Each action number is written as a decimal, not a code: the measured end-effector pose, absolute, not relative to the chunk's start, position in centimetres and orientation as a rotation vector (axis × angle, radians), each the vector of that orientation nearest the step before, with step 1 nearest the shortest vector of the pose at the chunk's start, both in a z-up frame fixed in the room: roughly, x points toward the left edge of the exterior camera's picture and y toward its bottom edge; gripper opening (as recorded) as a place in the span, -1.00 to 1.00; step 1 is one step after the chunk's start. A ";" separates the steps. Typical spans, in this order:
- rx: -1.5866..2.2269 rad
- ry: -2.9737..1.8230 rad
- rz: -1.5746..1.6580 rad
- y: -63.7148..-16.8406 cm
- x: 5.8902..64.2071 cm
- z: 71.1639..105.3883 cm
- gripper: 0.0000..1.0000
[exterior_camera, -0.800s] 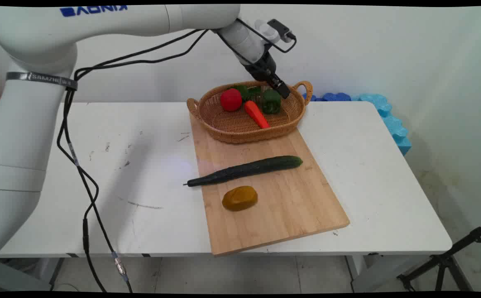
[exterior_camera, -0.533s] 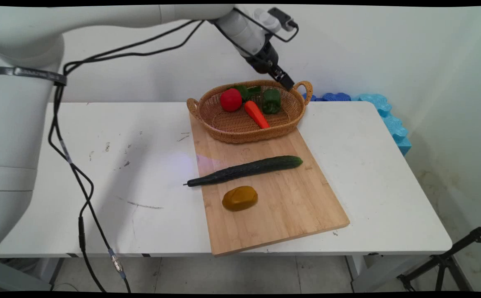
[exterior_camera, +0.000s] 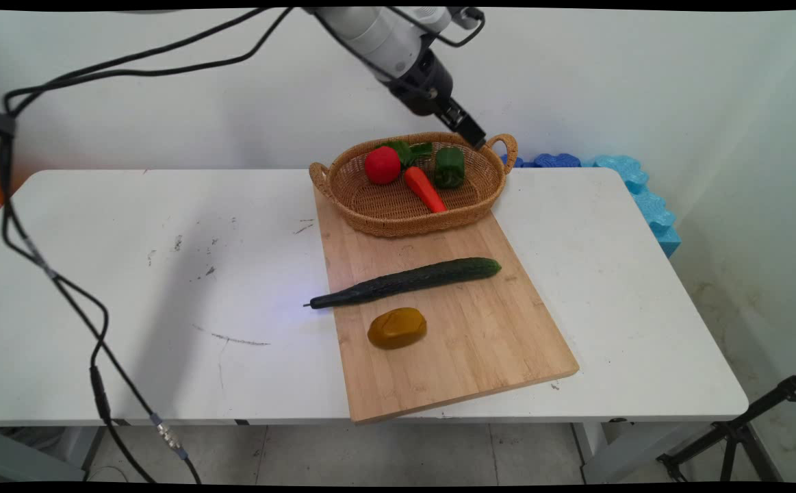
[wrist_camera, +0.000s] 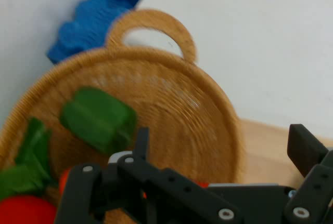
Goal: Pick up the cucumber from the cutting board
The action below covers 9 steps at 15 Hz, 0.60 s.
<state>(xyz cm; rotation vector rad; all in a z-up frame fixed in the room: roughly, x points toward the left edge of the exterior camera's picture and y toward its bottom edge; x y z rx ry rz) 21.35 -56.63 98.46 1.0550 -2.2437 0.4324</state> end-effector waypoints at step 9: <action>1.004 -2.381 0.318 -49.2 23.4 94.6 1.00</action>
